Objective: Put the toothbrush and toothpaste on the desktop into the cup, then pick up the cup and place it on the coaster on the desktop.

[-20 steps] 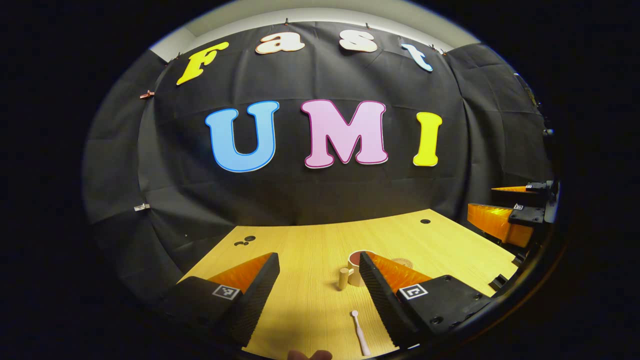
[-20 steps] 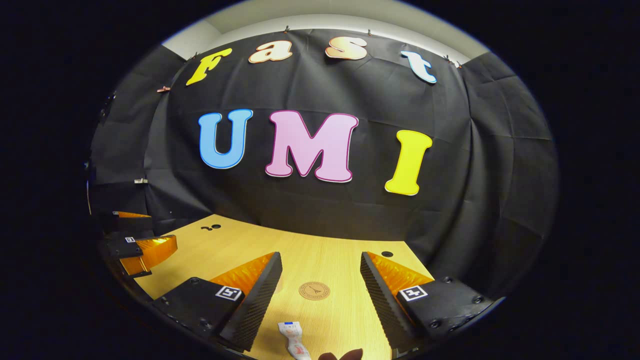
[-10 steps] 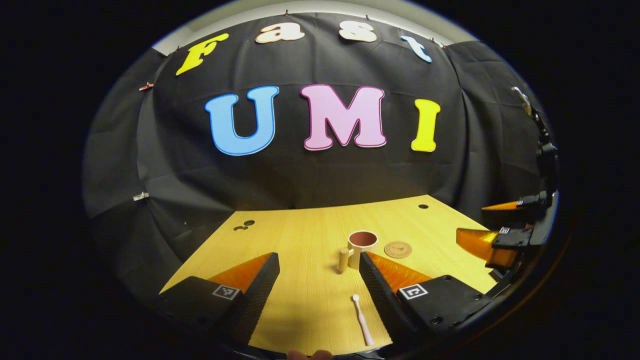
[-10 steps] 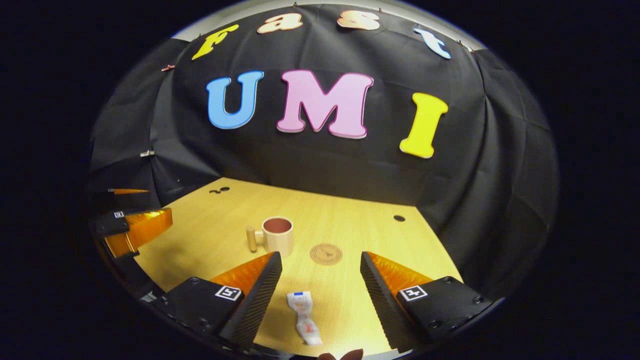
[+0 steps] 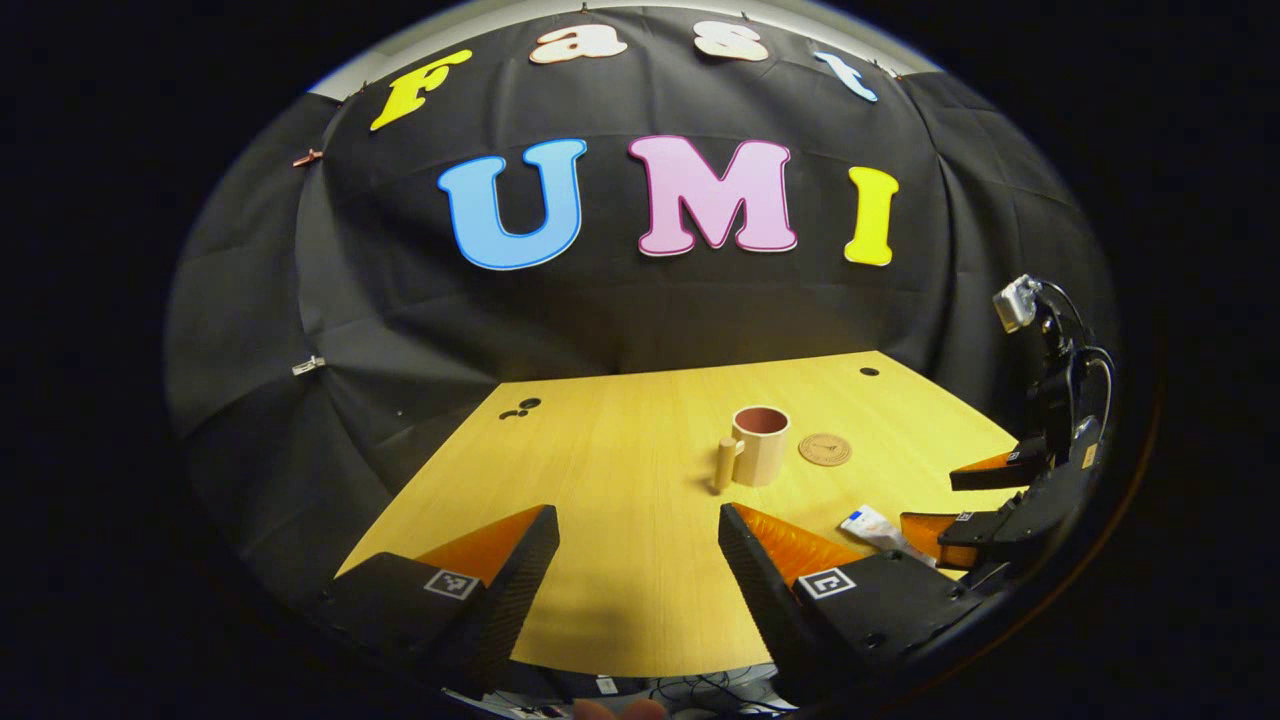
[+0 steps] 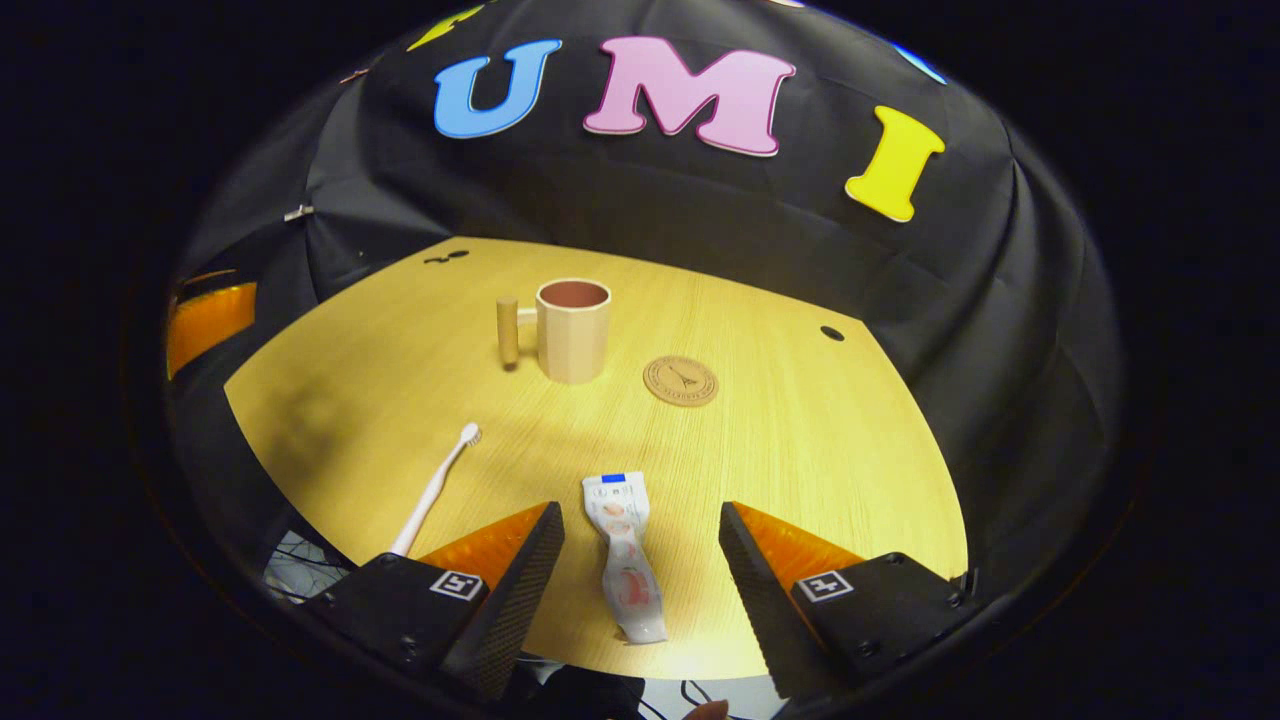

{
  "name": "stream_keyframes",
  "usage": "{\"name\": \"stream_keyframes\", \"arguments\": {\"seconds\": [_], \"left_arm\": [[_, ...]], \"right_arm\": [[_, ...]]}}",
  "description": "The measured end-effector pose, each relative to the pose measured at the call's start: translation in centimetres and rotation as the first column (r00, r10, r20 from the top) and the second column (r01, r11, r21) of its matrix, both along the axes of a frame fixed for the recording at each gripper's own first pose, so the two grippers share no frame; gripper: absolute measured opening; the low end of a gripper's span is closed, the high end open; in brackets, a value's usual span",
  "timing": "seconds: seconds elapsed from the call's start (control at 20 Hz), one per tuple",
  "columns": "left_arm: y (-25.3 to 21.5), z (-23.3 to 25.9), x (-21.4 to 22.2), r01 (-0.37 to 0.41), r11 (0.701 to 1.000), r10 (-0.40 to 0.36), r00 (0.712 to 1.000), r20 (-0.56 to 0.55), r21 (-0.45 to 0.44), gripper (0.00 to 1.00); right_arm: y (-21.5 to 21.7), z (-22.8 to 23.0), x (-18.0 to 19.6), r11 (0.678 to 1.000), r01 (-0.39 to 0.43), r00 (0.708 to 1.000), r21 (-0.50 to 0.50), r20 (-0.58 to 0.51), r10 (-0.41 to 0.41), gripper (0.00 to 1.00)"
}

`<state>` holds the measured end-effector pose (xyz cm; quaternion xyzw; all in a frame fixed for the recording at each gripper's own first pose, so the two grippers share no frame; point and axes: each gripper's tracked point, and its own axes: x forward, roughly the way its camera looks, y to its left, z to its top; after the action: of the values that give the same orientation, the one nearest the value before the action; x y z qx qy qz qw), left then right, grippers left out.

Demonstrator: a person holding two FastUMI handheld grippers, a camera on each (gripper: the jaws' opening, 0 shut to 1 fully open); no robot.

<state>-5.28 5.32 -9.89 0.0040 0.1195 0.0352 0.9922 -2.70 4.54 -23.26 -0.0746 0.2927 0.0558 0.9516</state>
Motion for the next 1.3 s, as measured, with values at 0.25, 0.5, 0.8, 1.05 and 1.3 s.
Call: {"name": "stream_keyframes", "arguments": {"seconds": [0.25, 0.5, 0.8, 1.05, 1.3], "left_arm": [[1.2, -1.2, -1.1, -0.056, 0.998, 0.056, 0.998, -0.036, -0.01, 1.0], [1.7, -1.7, -1.8, -0.113, 0.993, 0.112, 0.992, -0.055, -0.015, 1.0], [1.6, -2.3, -2.1, -0.164, 0.986, 0.162, 0.983, -0.084, -0.018, 0.99], [0.6, -2.2, -1.6, -0.175, 0.984, 0.172, 0.98, -0.097, -0.019, 1.0], [-2.0, -2.6, 0.1, -0.126, 0.991, 0.12, 0.984, -0.128, -0.036, 1.0]], "right_arm": [[0.2, -4.1, 1.3, 0.999, -0.022, 0.991, -0.03, -0.132, 0.018, 0.95], [0.7, -7.0, 1.8, 0.995, -0.088, 0.967, -0.054, -0.246, 0.072, 0.92], [1.0, -8.3, 2.1, 0.996, -0.085, 0.93, -0.021, -0.361, 0.072, 0.79], [1.9, -8.7, 1.7, 0.995, -0.064, 0.889, 0.077, -0.448, 0.092, 0.52], [2.0, -8.7, 1.7, 0.989, -0.128, 0.892, 0.081, -0.426, 0.15, 0.31]]}}
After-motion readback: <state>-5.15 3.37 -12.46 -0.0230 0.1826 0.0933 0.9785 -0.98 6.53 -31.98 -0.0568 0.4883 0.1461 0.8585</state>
